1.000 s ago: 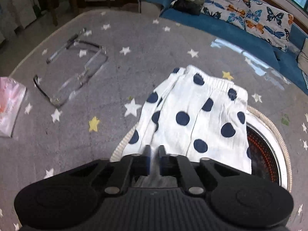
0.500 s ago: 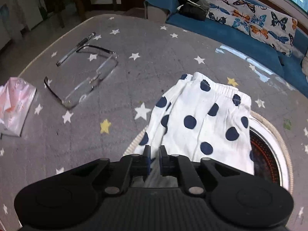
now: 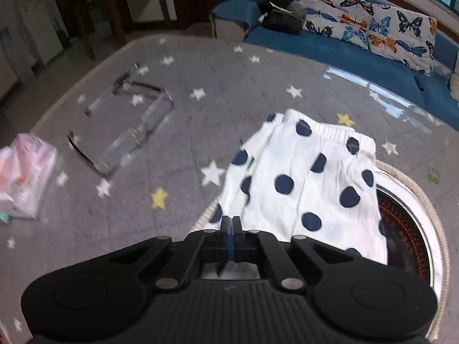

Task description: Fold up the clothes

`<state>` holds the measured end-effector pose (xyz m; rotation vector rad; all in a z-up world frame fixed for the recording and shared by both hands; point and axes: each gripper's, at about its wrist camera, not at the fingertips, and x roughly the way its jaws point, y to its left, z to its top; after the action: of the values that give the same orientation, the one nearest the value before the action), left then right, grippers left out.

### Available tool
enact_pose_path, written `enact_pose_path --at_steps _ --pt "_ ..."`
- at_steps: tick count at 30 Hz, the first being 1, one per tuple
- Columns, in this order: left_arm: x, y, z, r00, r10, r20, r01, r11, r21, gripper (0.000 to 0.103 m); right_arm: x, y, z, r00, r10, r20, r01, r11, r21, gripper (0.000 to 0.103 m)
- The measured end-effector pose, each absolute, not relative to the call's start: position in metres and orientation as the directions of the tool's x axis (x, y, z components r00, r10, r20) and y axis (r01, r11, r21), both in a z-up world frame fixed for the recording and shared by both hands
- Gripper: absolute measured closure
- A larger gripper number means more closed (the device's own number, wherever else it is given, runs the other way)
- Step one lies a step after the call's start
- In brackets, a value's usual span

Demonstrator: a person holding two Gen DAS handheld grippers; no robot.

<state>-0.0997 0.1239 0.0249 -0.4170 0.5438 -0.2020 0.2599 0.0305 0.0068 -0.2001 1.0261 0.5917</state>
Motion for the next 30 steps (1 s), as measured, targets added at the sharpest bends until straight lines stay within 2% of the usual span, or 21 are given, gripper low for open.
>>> enact_pose_path --at_steps 3,5,8,10,15,17,23,30 --pt "-0.095 0.125 0.025 0.843 -0.283 -0.457 0.067 0.899 -0.432 0.092 0.258 0.032 0.012 0.371 0.402 -0.837 -0.557 0.817 0.146 0.103" --pt "-0.093 0.127 0.026 0.847 -0.274 -0.455 0.059 0.9 -0.431 0.092 0.256 0.037 0.011 0.383 0.357 -0.852 -0.575 0.814 0.082 0.102" --pt "-0.091 0.13 0.026 0.851 -0.265 -0.454 0.048 0.899 -0.435 0.091 0.255 0.04 0.006 0.384 0.286 -0.878 -0.588 0.809 0.006 0.091" --pt "-0.089 0.131 0.025 0.848 -0.269 -0.456 0.046 0.896 -0.442 0.09 0.256 0.039 0.002 0.374 0.276 -0.885 -0.586 0.811 0.006 0.088" --pt "-0.088 0.128 0.023 0.841 -0.28 -0.462 0.052 0.893 -0.446 0.09 0.261 0.034 -0.013 0.361 0.267 -0.893 -0.562 0.827 0.02 0.089" --pt "-0.089 0.128 0.022 0.841 -0.28 -0.463 0.05 0.893 -0.448 0.089 0.261 0.031 -0.011 0.363 0.287 -0.886 -0.555 0.831 0.042 0.099" --pt "-0.087 0.13 0.02 0.838 -0.278 -0.47 0.042 0.891 -0.452 0.088 0.262 0.022 0.008 0.364 0.4 -0.841 -0.541 0.826 0.159 0.1" --pt "-0.086 0.127 0.023 0.84 -0.274 -0.468 0.043 0.894 -0.446 0.088 0.264 0.027 -0.001 0.346 0.414 -0.842 -0.53 0.827 0.189 0.099"
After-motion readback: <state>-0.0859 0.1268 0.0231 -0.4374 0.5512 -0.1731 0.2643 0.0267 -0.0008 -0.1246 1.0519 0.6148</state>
